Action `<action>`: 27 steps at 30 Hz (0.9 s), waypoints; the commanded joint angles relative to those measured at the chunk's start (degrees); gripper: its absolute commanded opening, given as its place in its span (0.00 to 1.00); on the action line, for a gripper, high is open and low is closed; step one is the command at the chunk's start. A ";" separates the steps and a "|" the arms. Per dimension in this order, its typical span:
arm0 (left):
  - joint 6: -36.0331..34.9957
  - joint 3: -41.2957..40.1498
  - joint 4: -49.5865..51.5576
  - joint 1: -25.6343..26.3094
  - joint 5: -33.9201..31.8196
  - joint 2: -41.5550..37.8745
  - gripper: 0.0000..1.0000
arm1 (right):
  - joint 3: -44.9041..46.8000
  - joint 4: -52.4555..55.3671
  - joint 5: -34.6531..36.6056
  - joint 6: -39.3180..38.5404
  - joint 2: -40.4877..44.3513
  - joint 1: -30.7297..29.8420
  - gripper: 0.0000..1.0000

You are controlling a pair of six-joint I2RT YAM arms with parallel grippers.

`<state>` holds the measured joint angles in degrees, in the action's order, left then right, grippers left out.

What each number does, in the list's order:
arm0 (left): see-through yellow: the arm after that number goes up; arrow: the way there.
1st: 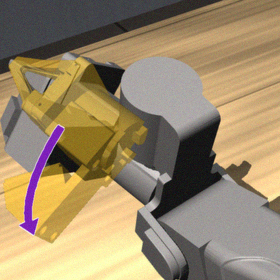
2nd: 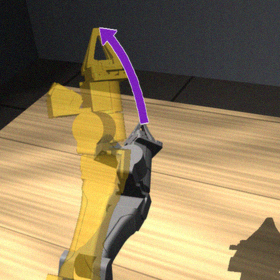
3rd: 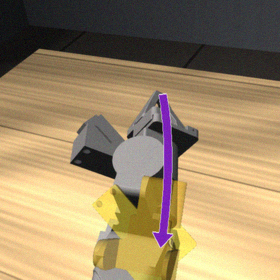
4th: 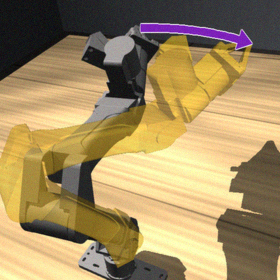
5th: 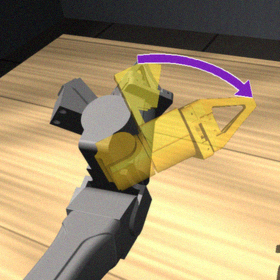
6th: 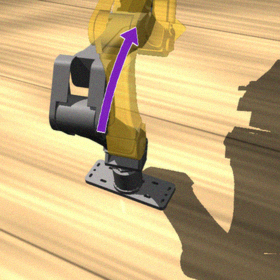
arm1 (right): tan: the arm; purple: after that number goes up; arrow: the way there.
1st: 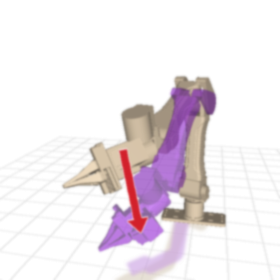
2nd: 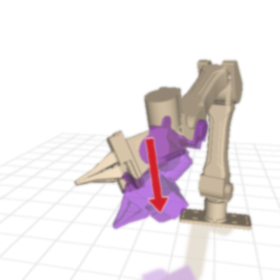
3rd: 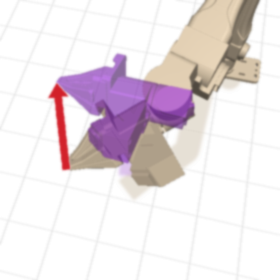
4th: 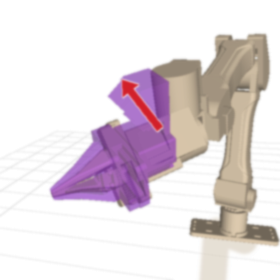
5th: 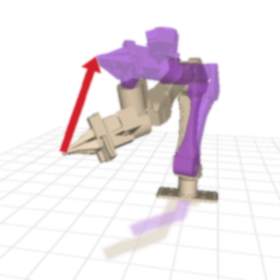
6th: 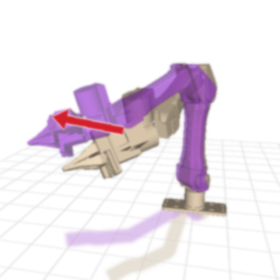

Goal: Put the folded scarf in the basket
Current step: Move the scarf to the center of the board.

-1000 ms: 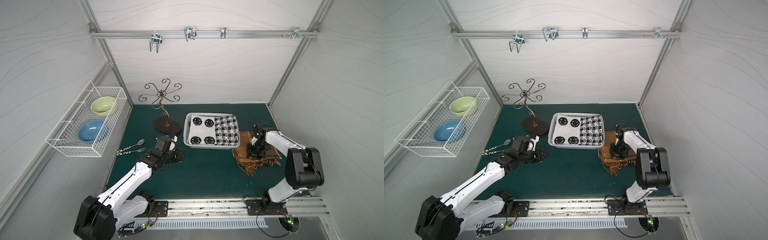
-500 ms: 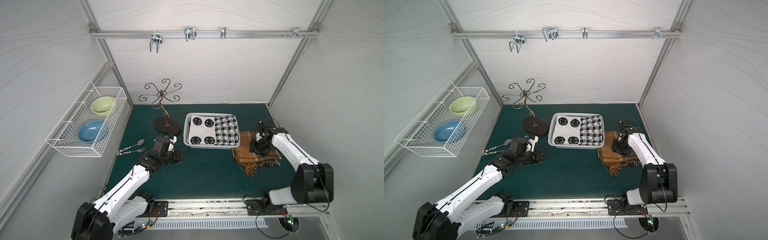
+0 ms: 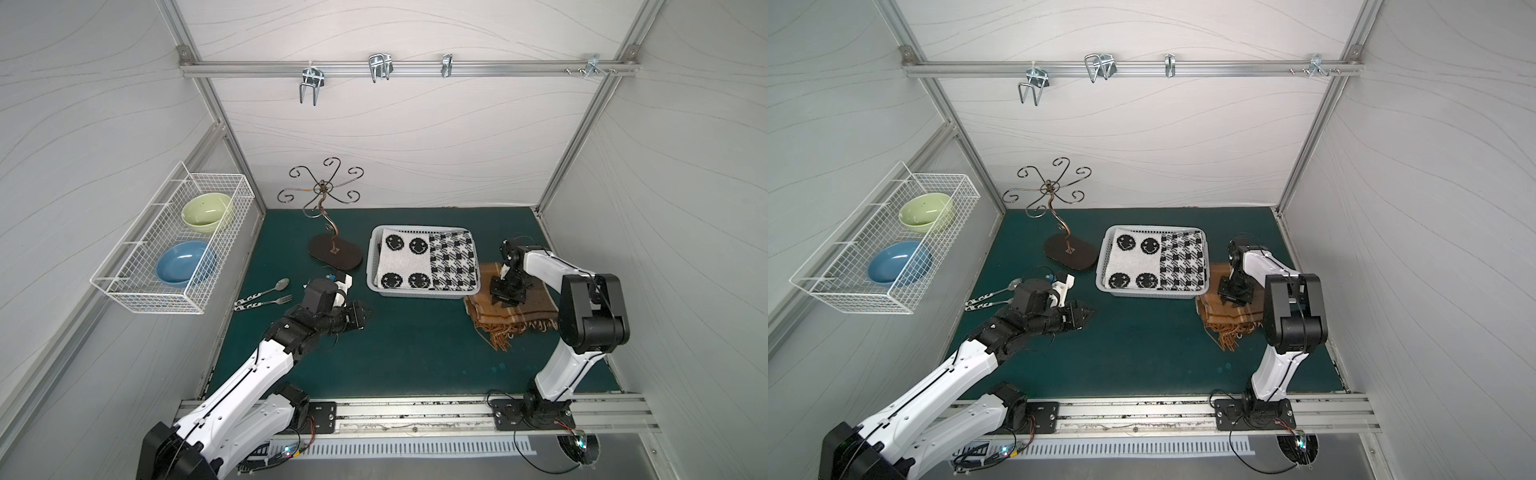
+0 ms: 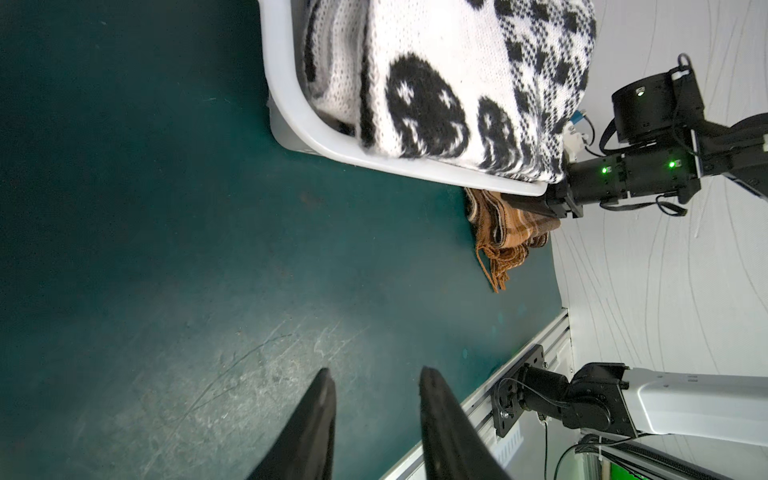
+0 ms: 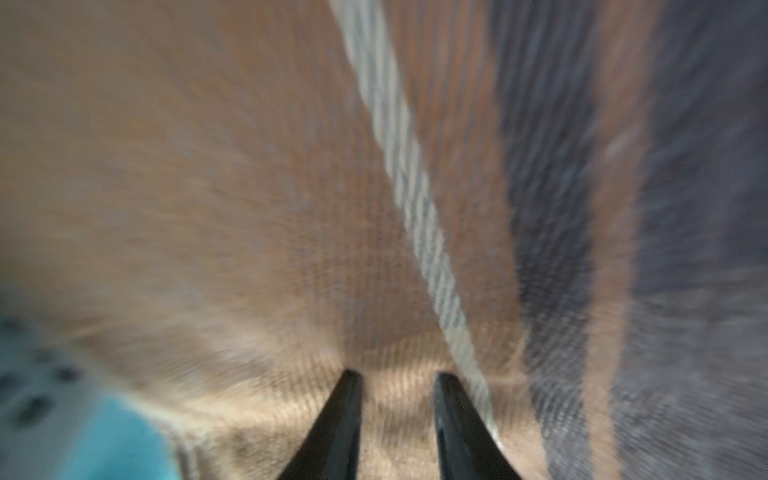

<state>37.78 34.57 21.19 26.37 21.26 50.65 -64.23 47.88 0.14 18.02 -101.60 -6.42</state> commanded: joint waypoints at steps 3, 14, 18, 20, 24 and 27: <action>0.19 -0.36 -0.97 0.26 1.14 -0.33 0.37 | 5.45 0.98 -2.21 -0.01 1.57 -1.62 0.34; 1.74 -0.98 -1.72 1.32 -0.14 -0.49 0.37 | 18.67 -1.19 -1.92 9.91 9.40 -15.96 0.35; 2.82 -1.78 -3.48 4.33 -1.87 0.86 0.37 | 21.40 -1.65 -2.45 12.81 12.77 -19.43 0.35; 3.47 -2.18 -4.90 6.44 -3.15 2.12 0.37 | 22.10 -1.02 -1.89 13.56 13.52 -21.90 0.33; 4.34 -2.44 -7.04 10.27 -6.20 4.55 0.39 | 22.83 0.45 0.92 16.01 14.38 -28.41 0.31; 4.82 -2.68 -8.52 12.72 -8.42 5.46 0.40 | 21.88 1.06 3.36 17.76 15.21 -33.51 0.28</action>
<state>41.76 31.51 17.45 37.60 16.21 55.66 -44.91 43.81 5.04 33.78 -84.90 -36.01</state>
